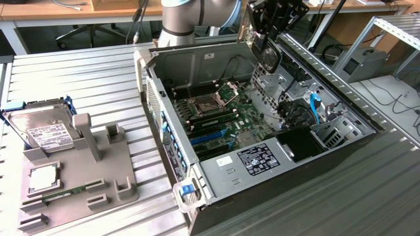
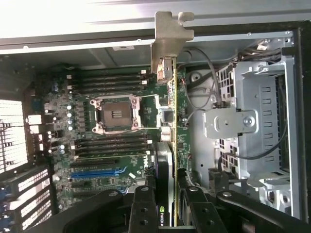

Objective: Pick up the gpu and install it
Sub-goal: 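Pick up the gpu and move the gpu toward the slot, then insert the gpu into the slot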

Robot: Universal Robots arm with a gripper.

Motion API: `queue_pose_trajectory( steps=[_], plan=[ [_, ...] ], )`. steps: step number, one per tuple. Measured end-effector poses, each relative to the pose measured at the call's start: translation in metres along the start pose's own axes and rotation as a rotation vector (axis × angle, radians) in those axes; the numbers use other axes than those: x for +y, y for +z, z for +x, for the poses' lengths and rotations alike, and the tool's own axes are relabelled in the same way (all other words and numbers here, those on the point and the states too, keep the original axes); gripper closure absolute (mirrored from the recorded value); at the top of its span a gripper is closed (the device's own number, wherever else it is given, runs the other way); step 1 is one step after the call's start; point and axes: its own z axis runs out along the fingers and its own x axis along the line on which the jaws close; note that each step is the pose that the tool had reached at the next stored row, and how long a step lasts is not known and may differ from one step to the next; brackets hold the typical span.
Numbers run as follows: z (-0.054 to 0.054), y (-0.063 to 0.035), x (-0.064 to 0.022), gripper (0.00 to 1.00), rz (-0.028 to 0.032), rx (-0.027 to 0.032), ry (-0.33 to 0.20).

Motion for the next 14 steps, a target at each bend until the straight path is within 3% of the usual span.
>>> queue_pose_trajectory(
  steps=[3,14],
  plan=[
    [-0.0083,0.0003,0.0010,0.73,0.0000,0.0001,0.000],
    [-0.0084,0.0003,0.0010,0.73,0.0000,0.0000,0.000]
  ],
)
